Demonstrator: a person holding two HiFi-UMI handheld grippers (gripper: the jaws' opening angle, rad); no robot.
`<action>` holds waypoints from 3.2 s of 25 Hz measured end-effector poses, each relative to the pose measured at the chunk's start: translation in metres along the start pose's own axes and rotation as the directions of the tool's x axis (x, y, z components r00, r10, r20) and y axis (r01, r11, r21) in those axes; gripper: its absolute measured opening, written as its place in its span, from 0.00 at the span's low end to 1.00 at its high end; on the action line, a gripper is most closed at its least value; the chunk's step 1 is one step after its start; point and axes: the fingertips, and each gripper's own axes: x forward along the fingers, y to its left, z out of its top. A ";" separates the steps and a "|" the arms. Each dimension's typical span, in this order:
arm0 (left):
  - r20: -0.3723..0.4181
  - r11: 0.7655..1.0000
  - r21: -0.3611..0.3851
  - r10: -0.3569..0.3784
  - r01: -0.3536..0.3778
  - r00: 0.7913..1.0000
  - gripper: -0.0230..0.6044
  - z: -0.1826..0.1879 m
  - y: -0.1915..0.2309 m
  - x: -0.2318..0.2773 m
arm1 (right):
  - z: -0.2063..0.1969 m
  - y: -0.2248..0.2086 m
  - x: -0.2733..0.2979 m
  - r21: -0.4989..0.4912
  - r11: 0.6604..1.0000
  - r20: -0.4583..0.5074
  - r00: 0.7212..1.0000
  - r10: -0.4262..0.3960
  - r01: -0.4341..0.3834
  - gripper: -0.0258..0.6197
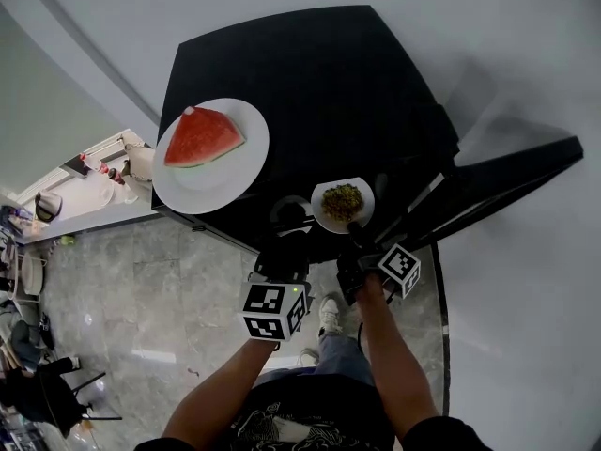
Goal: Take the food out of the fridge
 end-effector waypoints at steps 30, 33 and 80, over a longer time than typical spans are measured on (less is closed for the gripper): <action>0.242 0.997 0.037 -0.069 0.062 0.968 0.04 0.096 -0.042 -0.134 | -0.084 0.280 -0.197 -0.078 0.971 -0.130 0.968 0.213 -0.224 0.06; 0.256 0.997 0.026 -0.073 0.069 0.964 0.04 0.116 -0.035 -0.128 | -0.071 0.307 -0.170 -0.082 0.972 -0.121 0.970 0.209 -0.220 0.06; 0.280 0.998 0.066 -0.039 0.021 0.959 0.04 0.126 -0.031 -0.135 | -0.051 0.349 -0.099 -0.175 0.929 -0.063 0.946 0.319 -0.325 0.15</action>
